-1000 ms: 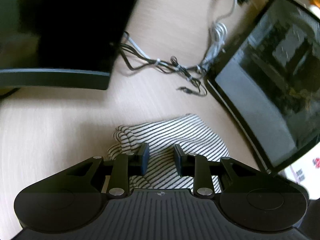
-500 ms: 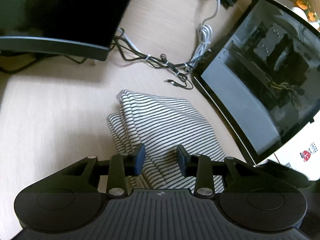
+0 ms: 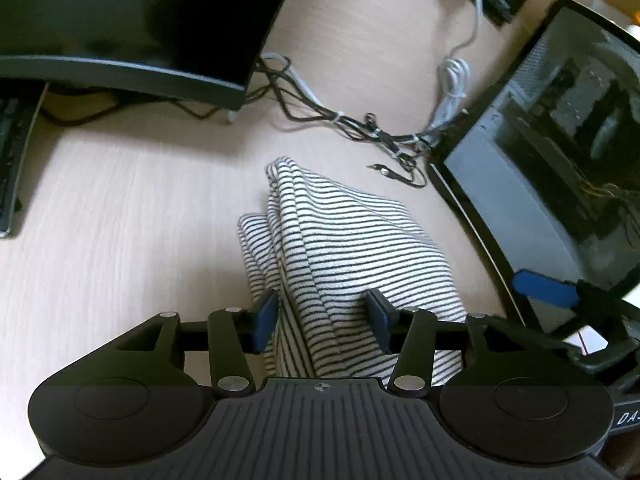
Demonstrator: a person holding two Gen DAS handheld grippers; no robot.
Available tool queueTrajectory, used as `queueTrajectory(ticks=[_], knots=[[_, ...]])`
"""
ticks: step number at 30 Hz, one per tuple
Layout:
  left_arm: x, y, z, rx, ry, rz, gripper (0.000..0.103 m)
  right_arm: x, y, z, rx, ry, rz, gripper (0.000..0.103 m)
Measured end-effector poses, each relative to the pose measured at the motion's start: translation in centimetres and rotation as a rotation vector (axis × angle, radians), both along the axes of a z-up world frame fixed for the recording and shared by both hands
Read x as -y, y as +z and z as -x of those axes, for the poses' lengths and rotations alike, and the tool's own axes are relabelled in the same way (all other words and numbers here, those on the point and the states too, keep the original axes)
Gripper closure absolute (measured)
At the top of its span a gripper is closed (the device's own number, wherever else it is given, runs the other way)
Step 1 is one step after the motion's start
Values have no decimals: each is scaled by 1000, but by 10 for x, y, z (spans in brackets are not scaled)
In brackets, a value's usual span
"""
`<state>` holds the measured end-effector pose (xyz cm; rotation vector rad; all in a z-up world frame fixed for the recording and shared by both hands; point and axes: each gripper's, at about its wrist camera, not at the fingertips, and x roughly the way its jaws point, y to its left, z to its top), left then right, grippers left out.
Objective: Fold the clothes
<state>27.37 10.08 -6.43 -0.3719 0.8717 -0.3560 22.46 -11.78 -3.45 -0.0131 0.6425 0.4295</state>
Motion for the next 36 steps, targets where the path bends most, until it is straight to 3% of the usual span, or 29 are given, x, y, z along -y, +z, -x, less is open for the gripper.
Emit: queueTrajectory(ticks=[3, 5, 6, 7, 8, 11, 15, 17, 19, 23, 29, 34, 36], knots=[[8, -7, 6, -39, 21, 21, 34, 13, -3, -12, -8, 12, -40, 4], [14, -8, 14, -31, 58, 8, 36, 25, -10, -24, -49, 27, -74, 25], [17, -7, 18, -27, 73, 5, 38, 30, -16, -32, -85, 38, -87, 44], [20, -6, 22, -28, 86, 4, 39, 35, -23, -43, -127, 56, -105, 57], [24, -4, 27, -32, 92, 3, 41, 39, -29, -51, -152, 75, -117, 58], [37, -1, 43, -47, 86, -1, 42, 38, -34, -60, -120, 155, -83, 55], [42, 7, 55, -70, 160, -5, 42, 41, -37, -72, -111, 237, -72, 51], [46, 16, 55, -56, 194, -39, 40, 45, -38, -75, -119, 243, -88, 45], [50, 22, 53, -48, 206, -72, 31, 52, -39, -79, -129, 227, -126, 33], [57, 22, 44, -68, 201, -105, 24, 75, -43, -93, -188, 155, -238, 26], [62, 2, 37, -133, 180, -61, 13, 84, -66, -105, -324, 178, -346, 18], [46, -15, 40, -155, 203, 57, 13, 86, -84, -105, -408, 179, -437, 16], [44, -15, 41, -139, 187, 65, 13, 84, -89, -104, -433, 192, -467, 16]])
